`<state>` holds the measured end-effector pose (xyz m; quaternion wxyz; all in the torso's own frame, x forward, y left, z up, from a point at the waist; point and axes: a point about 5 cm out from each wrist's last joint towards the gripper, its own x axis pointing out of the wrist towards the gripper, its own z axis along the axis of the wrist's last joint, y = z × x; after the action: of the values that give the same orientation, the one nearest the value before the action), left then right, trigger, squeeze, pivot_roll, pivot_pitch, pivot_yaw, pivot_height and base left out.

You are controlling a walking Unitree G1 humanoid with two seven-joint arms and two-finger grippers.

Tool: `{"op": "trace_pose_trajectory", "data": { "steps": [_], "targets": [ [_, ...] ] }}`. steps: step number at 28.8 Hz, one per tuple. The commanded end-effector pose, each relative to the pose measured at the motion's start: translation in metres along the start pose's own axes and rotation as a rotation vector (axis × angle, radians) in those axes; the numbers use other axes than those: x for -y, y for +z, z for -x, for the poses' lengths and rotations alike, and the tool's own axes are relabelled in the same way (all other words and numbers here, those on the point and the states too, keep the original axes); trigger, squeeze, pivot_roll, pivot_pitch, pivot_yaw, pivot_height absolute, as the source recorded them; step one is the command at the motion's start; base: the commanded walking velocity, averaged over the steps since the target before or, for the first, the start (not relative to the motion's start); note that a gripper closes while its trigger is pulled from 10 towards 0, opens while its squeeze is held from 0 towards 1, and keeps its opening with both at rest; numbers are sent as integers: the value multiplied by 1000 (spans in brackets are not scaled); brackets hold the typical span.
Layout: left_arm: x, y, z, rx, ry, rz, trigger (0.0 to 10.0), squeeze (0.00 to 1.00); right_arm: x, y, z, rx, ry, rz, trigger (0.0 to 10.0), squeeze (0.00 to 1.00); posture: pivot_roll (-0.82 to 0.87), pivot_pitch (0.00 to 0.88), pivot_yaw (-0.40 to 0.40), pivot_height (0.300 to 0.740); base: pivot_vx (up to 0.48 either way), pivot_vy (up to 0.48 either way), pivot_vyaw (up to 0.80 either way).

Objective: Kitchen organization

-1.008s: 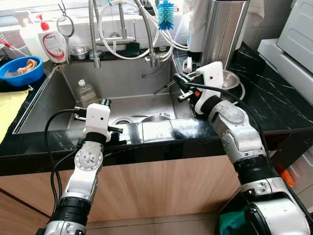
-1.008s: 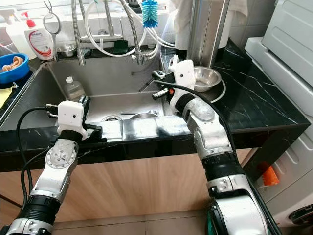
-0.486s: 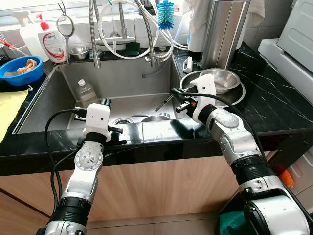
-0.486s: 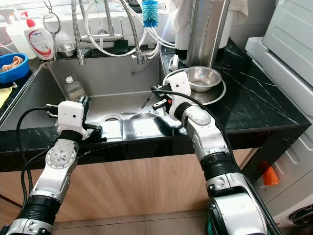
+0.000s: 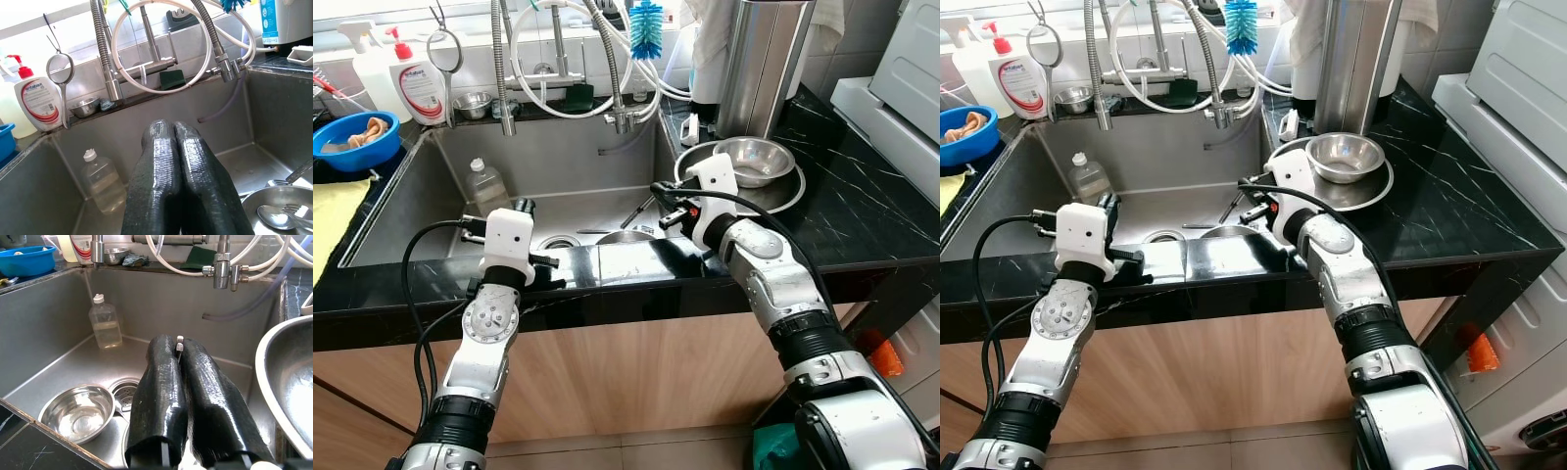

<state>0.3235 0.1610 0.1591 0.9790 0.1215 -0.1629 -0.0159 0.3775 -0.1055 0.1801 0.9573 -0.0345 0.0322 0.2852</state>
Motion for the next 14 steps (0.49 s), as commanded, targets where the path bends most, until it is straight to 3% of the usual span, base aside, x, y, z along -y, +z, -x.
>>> {"op": "trace_pose_trajectory", "data": {
  "steps": [1, 2, 3, 4, 9, 10, 11, 12, 14],
  "targets": [
    [-4, 1, 2, -2, -2, -13, 10000, 0, -1, 3, 0, 21, -14, -11, 10000, 0, -188, 0, 46, 731, 0, 0, 0],
    [-4, 1, 2, -2, -4, -13, 10000, 0, -1, 3, 0, 25, -12, -12, 10000, 373, -190, 0, 47, 731, 0, 0, 0],
    [-4, 1, 2, -2, -5, -14, 10000, 0, -1, 3, 1, 29, -6, -11, 10000, 569, -189, 0, 48, 731, 0, 0, 0],
    [-4, 1, 2, -2, -7, -14, 10000, 0, -2, 3, 1, 29, -4, -12, 10000, 1000, -188, 0, 48, 731, 0, 0, 0],
    [-3, 1, 2, 0, -11, -13, 10000, 0, -3, 0, 1, 23, -4, -8, 10000, 1000, -186, 0, 49, 731, 0, 0, 0],
    [-3, 1, 2, -2, -13, -12, 10000, 0, -3, 0, 1, 23, -5, -6, 10000, 800, -188, 0, 50, 731, 0, 0, 0],
    [-2, 0, 3, -4, -14, -11, 10000, 0, -3, 0, 1, 27, -5, -3, 10000, 800, -188, 0, 50, 731, 0, 0, 0],
    [-2, -1, 3, -6, -16, -11, 10000, 0, -5, 1, 1, 43, -1, 9, 10000, 0, -188, 0, 50, 731, 0, 0, 0],
    [-2, 0, 4, -5, -17, -11, 10000, 0, -6, 3, 2, 59, 4, 19, 10000, 0, -187, 0, 50, 731, 0, 0, 0]
  ]
}}
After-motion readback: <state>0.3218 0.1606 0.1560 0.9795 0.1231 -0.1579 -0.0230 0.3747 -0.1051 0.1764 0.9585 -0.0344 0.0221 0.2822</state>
